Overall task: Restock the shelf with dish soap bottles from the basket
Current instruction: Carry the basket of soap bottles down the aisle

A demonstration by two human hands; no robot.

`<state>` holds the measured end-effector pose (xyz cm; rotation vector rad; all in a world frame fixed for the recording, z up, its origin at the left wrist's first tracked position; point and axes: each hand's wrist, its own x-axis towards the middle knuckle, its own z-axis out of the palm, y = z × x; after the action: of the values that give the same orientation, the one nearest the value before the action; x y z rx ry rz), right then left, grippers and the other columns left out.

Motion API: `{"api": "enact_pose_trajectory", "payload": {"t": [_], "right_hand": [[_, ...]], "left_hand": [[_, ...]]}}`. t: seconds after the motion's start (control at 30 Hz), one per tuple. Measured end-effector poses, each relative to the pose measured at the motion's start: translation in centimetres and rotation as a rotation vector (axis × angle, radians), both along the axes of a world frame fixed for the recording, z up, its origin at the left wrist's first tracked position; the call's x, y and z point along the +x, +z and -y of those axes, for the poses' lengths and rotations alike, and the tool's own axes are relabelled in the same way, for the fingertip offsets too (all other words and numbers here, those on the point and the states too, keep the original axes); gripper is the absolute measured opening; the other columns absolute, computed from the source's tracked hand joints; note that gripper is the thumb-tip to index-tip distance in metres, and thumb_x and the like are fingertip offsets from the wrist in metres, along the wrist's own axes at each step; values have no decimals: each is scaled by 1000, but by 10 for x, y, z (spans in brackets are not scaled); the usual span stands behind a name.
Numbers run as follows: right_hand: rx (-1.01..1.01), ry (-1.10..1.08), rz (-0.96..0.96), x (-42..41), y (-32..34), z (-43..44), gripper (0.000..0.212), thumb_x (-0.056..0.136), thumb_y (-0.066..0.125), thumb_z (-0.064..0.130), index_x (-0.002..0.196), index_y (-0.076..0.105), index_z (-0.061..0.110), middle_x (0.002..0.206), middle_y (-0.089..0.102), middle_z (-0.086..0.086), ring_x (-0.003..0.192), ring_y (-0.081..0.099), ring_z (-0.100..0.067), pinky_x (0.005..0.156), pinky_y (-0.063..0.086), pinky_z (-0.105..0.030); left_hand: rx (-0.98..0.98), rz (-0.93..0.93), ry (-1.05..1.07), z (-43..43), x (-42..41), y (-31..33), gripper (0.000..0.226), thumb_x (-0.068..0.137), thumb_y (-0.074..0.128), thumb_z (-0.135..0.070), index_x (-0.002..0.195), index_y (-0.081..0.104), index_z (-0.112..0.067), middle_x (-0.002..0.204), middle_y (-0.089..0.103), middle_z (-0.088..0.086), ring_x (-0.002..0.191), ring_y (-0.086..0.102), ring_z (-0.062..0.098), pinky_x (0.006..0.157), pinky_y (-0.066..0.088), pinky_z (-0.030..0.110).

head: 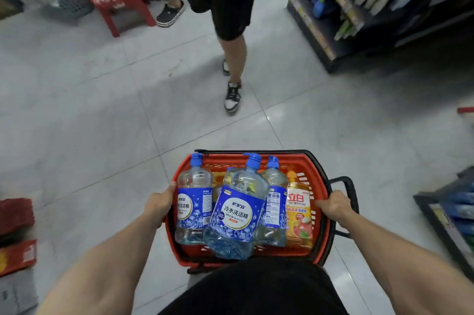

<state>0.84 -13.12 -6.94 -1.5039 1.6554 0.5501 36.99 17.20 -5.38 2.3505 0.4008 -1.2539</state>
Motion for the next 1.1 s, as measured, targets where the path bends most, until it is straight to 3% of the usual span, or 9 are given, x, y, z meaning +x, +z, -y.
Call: {"api": "enact_pose_trajectory", "payload": {"t": [0.07, 0.2, 0.43, 0.57, 0.7, 0.83, 0.93, 1.1], "right_hand": [[9, -53, -12, -36, 0, 6, 36, 88, 86, 33, 107, 68, 9, 88, 67, -7, 69, 63, -18, 70, 56, -34], [-1, -163, -49, -100, 3, 21, 38, 86, 84, 23, 116, 69, 3, 112, 74, -17, 99, 72, -33, 89, 62, -43], [-38, -395, -66, -185, 15, 36, 45, 87, 84, 23, 123, 66, 2, 119, 72, -19, 107, 71, -35, 92, 60, -41], [-56, -541, -53, -217, 19, 42, 42, 88, 83, 21, 122, 66, 2, 116, 72, -19, 97, 69, -32, 88, 60, -40], [-65, -650, -57, -238, 20, 52, 43, 89, 83, 20, 124, 66, 1, 118, 72, -21, 103, 71, -35, 90, 60, -41], [-58, -731, -59, -249, 18, 72, 40, 90, 83, 22, 121, 68, 2, 103, 70, -14, 88, 67, -30, 85, 61, -39], [-54, -776, -88, -251, 18, 95, 37, 91, 82, 21, 119, 69, 1, 96, 65, -11, 81, 62, -28, 76, 56, -33], [-31, -897, -123, -250, 20, 137, 37, 90, 83, 19, 118, 68, 0, 111, 72, -18, 85, 62, -28, 79, 56, -35]], "left_hand": [[-1, -15, -86, 34, -14, -1, 78, 101, 55, -66, 128, 64, 7, 125, 69, 27, 112, 68, 45, 102, 56, 59], [-4, -4, -229, 100, -45, -3, 77, 102, 56, -62, 128, 63, 10, 125, 69, 29, 113, 68, 45, 102, 56, 59], [-47, 2, -512, 222, -89, 5, 80, 103, 53, -64, 130, 61, 11, 125, 68, 29, 113, 68, 46, 102, 57, 59], [-64, 13, -641, 289, -111, 9, 80, 102, 53, -66, 126, 63, 10, 121, 70, 27, 109, 70, 45, 98, 58, 60], [-41, 11, -772, 358, -129, 10, 82, 103, 52, -66, 135, 59, 9, 131, 66, 28, 116, 66, 47, 101, 58, 58], [-43, 23, -871, 418, -144, 5, 78, 104, 51, -63, 129, 63, 10, 123, 69, 26, 106, 68, 43, 91, 61, 52], [-26, 13, -935, 466, -149, -3, 77, 105, 52, -62, 127, 65, 11, 122, 70, 28, 109, 69, 45, 94, 61, 56], [-8, 7, -1076, 565, -159, -5, 77, 105, 51, -62, 132, 63, 9, 128, 67, 29, 115, 67, 46, 98, 59, 56]]}}
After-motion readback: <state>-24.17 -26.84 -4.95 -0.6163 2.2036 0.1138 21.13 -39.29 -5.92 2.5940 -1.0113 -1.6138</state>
